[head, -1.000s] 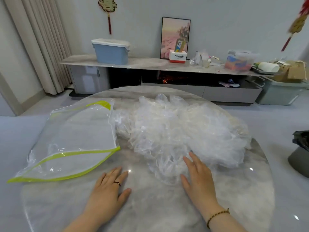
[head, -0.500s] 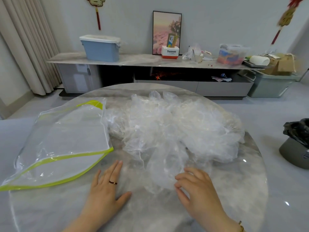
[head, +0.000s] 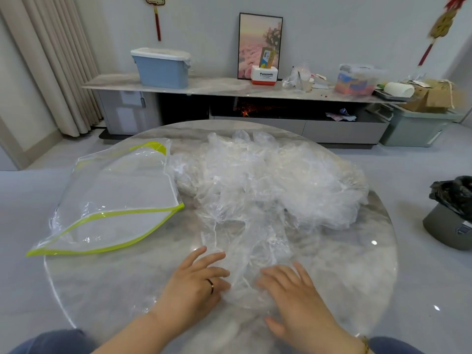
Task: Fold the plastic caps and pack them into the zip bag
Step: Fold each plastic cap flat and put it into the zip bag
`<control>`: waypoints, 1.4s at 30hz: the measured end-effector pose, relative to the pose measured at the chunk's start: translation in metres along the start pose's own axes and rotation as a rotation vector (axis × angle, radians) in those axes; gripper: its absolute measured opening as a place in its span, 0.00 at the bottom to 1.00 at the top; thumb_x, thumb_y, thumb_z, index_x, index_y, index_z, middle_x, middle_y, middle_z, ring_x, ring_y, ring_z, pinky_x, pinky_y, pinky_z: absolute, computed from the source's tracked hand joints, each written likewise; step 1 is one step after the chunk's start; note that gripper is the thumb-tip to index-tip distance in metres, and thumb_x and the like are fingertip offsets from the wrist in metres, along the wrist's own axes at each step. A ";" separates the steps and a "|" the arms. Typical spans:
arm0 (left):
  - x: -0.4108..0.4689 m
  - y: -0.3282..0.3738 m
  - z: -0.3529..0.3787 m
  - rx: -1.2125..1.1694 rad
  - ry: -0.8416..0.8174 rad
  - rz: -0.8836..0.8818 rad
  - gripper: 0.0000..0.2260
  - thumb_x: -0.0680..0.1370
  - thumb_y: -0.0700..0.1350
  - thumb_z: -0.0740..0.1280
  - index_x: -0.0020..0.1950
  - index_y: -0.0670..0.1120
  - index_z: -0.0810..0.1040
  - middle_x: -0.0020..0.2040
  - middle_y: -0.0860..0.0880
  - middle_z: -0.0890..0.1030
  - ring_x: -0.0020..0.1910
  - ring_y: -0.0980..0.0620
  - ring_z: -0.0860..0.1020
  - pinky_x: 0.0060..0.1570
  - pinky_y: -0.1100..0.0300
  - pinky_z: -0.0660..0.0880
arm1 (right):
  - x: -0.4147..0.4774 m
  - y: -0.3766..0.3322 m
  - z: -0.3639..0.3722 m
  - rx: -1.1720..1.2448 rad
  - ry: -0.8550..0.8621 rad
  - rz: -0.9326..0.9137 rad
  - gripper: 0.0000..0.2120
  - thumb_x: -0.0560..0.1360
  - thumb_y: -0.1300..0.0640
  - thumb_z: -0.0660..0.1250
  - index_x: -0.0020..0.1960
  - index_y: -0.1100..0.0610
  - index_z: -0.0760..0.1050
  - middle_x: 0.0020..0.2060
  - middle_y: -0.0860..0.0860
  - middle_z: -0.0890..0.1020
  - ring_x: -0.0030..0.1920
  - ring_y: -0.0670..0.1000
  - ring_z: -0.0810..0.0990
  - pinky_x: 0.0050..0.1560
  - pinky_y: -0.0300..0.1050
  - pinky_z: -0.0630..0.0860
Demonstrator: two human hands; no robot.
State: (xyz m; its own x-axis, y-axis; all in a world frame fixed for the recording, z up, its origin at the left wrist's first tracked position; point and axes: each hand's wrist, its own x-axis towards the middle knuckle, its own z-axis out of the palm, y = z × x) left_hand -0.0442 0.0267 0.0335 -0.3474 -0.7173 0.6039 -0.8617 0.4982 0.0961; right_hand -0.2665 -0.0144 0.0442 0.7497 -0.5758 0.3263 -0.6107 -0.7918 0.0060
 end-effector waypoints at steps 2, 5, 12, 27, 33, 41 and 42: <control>0.001 0.004 -0.010 -0.061 0.014 -0.035 0.18 0.81 0.49 0.51 0.39 0.55 0.78 0.40 0.59 0.83 0.54 0.58 0.74 0.67 0.64 0.56 | -0.004 0.003 0.003 -0.068 -0.065 0.057 0.37 0.42 0.41 0.71 0.50 0.46 0.66 0.43 0.42 0.81 0.51 0.46 0.69 0.65 0.46 0.49; 0.001 0.011 -0.024 -0.103 0.037 -0.064 0.13 0.82 0.52 0.48 0.45 0.56 0.69 0.39 0.60 0.82 0.53 0.59 0.75 0.67 0.66 0.57 | -0.001 0.005 -0.002 -0.052 -0.001 0.089 0.27 0.43 0.50 0.76 0.42 0.45 0.75 0.37 0.42 0.80 0.49 0.48 0.69 0.68 0.44 0.47; -0.019 0.016 -0.058 -0.133 -0.033 -0.034 0.11 0.82 0.53 0.49 0.45 0.56 0.68 0.41 0.60 0.82 0.53 0.62 0.75 0.64 0.67 0.60 | -0.014 -0.010 -0.028 0.112 0.132 0.043 0.11 0.62 0.54 0.58 0.38 0.49 0.79 0.36 0.43 0.81 0.48 0.44 0.71 0.64 0.35 0.54; -0.036 -0.001 -0.050 0.075 -0.339 -0.068 0.04 0.51 0.53 0.66 0.22 0.55 0.75 0.30 0.69 0.76 0.37 0.68 0.80 0.43 0.70 0.74 | 0.110 0.002 -0.024 0.950 -0.390 0.771 0.15 0.79 0.63 0.56 0.62 0.57 0.75 0.67 0.52 0.71 0.67 0.51 0.68 0.63 0.40 0.64; -0.038 -0.001 -0.045 0.112 -0.309 -0.066 0.04 0.50 0.52 0.64 0.18 0.52 0.72 0.28 0.65 0.78 0.34 0.63 0.81 0.48 0.63 0.65 | 0.130 -0.001 0.016 0.877 -0.341 0.918 0.20 0.77 0.67 0.53 0.64 0.56 0.73 0.66 0.55 0.70 0.64 0.57 0.71 0.66 0.50 0.69; -0.037 -0.005 -0.038 0.099 -0.293 -0.130 0.13 0.60 0.52 0.55 0.18 0.50 0.72 0.24 0.60 0.75 0.31 0.61 0.78 0.43 0.65 0.66 | 0.100 0.057 0.004 0.661 -0.010 1.110 0.21 0.78 0.62 0.53 0.71 0.55 0.64 0.69 0.57 0.66 0.63 0.57 0.71 0.60 0.43 0.70; -0.036 -0.005 -0.038 0.097 -0.295 -0.144 0.14 0.60 0.51 0.54 0.18 0.49 0.72 0.23 0.59 0.74 0.29 0.60 0.77 0.42 0.65 0.66 | 0.093 0.062 -0.001 0.602 -0.007 1.116 0.21 0.78 0.62 0.54 0.71 0.56 0.63 0.69 0.57 0.66 0.65 0.58 0.69 0.63 0.47 0.69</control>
State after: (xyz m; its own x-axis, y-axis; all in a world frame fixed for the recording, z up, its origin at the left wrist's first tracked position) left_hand -0.0136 0.0688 0.0418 -0.2989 -0.8942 0.3333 -0.9362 0.3425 0.0794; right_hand -0.2351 -0.1173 0.0763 -0.0937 -0.9874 -0.1279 -0.6985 0.1567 -0.6982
